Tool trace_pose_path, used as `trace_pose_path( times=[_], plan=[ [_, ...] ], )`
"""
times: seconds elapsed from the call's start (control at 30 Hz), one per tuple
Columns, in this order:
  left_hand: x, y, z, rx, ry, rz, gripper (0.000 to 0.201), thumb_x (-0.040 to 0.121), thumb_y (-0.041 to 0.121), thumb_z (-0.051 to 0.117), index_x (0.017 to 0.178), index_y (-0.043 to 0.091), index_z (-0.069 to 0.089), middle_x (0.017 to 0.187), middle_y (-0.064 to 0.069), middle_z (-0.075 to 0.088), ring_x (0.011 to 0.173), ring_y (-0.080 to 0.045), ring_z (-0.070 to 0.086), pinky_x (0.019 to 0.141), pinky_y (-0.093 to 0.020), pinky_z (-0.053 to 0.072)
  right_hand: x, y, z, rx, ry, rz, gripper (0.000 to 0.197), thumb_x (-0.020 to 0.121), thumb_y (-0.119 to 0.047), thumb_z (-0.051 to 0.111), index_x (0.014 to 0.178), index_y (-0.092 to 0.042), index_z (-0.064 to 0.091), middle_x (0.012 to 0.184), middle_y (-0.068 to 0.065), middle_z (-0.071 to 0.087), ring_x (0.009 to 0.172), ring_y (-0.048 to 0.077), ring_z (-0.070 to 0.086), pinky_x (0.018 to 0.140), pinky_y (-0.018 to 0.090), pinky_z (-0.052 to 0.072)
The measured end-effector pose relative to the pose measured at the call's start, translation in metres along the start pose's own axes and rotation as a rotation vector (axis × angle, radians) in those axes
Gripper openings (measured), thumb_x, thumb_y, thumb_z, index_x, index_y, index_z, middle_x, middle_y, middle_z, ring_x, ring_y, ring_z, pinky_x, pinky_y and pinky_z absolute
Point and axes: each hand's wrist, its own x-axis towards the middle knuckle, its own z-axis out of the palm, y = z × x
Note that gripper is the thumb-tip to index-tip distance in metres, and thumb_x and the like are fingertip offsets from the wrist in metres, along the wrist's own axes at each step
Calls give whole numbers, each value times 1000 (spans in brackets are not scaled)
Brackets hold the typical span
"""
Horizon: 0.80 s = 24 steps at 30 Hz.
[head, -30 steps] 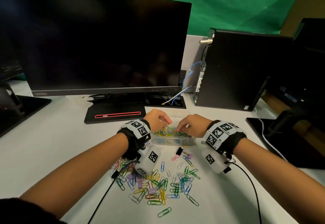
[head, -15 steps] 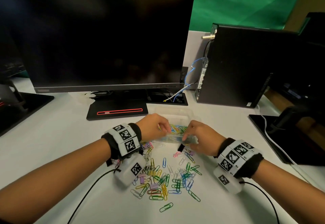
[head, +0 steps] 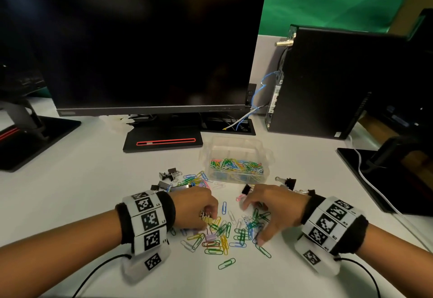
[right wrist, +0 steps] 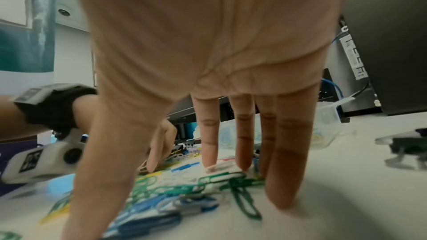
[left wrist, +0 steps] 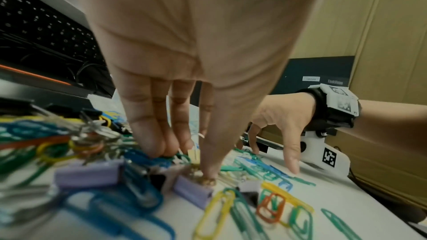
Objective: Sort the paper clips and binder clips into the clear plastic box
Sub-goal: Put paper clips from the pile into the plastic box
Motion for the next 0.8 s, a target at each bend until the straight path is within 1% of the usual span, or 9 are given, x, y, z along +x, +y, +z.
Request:
trace_pose_path(
  times=[0.1,0.2,0.3,0.43,0.53,0.6,0.67,0.73,0.8],
  plan=[
    [0,0,2,4,40,8,22,87,18,56,108,18,63,109,-2,59,81,-6,40,72,-18,31,2,-5,4,16,15,-21,68,64,-39,82,123,-23,53,119,1,49,104,16,48,82,19,35],
    [1,-2,1,-25,89,19,18,85,17,57,102,15,65,105,-2,65,76,-6,44,63,-15,33,6,-9,6,38,20,-22,60,68,-38,80,121,-24,55,115,2,51,96,13,46,80,22,38],
    [0,-6,0,-50,162,28,14,82,21,61,94,14,66,98,0,63,65,-2,42,55,-4,26,9,-15,8,19,50,-27,52,70,-41,76,117,-27,58,110,1,53,97,15,49,85,27,43],
    [-5,-13,0,-58,228,25,15,82,29,65,90,16,65,85,11,46,65,5,39,59,-8,28,15,-29,8,27,106,-95,40,76,-38,71,113,-26,62,105,1,56,98,17,52,84,28,42],
    [-12,-18,-1,-95,258,-10,11,81,28,64,86,19,63,73,15,47,63,3,43,60,-7,33,20,-43,8,52,122,-167,30,80,-30,68,109,-24,66,102,2,60,95,19,55,81,28,42],
    [-17,-23,0,-154,283,-42,5,78,26,63,78,24,58,68,13,51,63,-2,49,66,-20,46,24,-53,9,70,109,-216,26,81,-27,68,107,-22,68,100,3,62,92,19,56,79,27,42],
    [-21,-26,2,-192,280,-80,6,77,23,60,78,24,54,67,10,55,66,-11,56,69,-30,51,27,-60,11,80,96,-251,25,81,-29,68,105,-21,69,97,4,64,89,19,57,78,28,42],
    [-23,-27,5,-222,274,-89,7,80,21,57,87,20,55,68,11,54,67,-12,56,68,-28,48,29,-65,12,72,88,-263,25,80,-29,68,104,-21,69,95,4,65,87,19,57,76,28,42],
    [-24,-29,7,-236,268,-78,9,86,22,54,95,19,55,67,13,50,63,-6,50,62,-21,41,32,-68,14,53,81,-258,26,80,-28,68,105,-19,68,96,5,66,87,19,56,72,26,39]
  ],
)
